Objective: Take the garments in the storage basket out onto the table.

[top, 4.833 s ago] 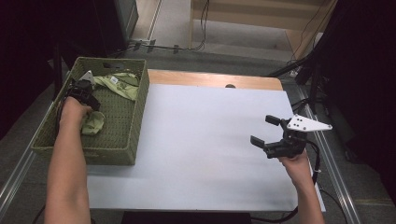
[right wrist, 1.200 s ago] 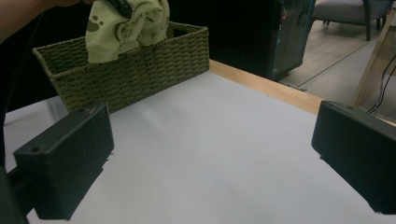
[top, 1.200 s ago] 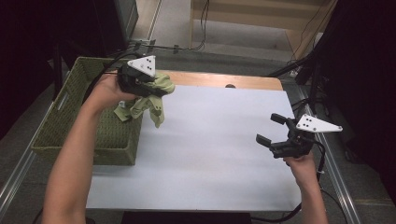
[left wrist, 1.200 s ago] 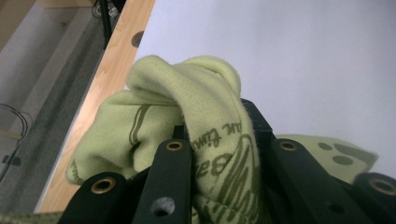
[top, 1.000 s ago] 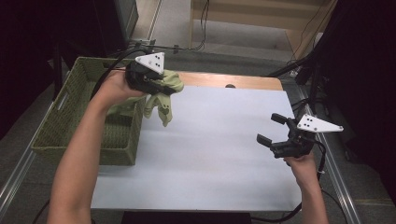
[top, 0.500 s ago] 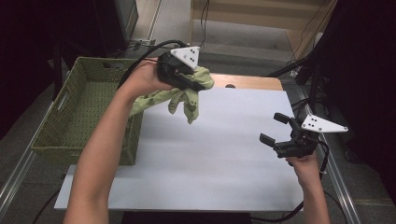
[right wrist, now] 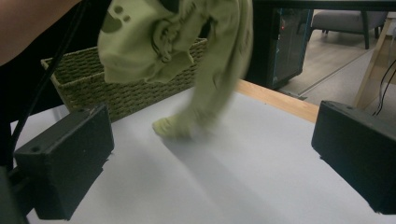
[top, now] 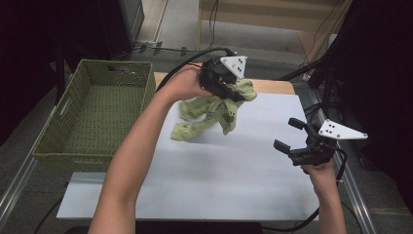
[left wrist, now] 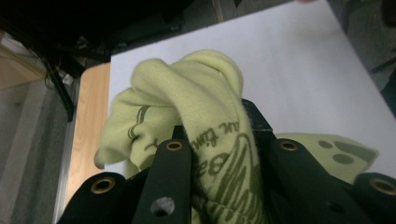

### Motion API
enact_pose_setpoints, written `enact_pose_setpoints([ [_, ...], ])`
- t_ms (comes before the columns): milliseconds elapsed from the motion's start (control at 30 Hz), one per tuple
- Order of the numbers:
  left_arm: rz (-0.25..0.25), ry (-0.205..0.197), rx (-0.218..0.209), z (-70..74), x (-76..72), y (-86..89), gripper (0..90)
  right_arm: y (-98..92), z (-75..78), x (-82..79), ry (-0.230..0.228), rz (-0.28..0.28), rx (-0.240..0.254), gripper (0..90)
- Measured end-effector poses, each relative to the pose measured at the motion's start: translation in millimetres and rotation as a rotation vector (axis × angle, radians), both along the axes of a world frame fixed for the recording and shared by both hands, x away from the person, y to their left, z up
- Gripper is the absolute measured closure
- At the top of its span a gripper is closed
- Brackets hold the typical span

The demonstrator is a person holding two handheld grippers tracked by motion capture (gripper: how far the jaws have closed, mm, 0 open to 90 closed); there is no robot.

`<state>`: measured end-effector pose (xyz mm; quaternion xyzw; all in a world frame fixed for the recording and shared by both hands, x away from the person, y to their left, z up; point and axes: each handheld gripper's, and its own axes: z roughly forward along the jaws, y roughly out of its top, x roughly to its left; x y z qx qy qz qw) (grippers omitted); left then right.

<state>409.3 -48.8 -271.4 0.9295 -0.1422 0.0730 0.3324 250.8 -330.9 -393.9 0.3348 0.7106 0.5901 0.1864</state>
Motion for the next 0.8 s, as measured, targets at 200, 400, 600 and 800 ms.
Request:
enact_pose_setpoints([
  [200, 0.02, 0.014, 0.062, -24.9, 7.6, -8.4, 77.2, -2.7, 1.7, -1.7, -0.007, 0.001, 0.01, 0.0],
  [400, 0.034, 0.056, 0.09, -52.8, 13.4, -13.7, 76.8, -3.4, 1.7, -1.5, -0.009, 0.0, 0.012, 0.0],
  [600, 0.069, 0.088, 0.101, -80.0, 19.4, -15.9, 75.8, -3.5, 1.6, -1.4, -0.009, 0.0, 0.013, 0.0],
  [800, 0.137, 0.103, 0.174, -103.0, 27.5, -21.2, 74.2, -3.4, 1.5, -1.2, -0.011, 0.003, 0.011, 0.0],
])
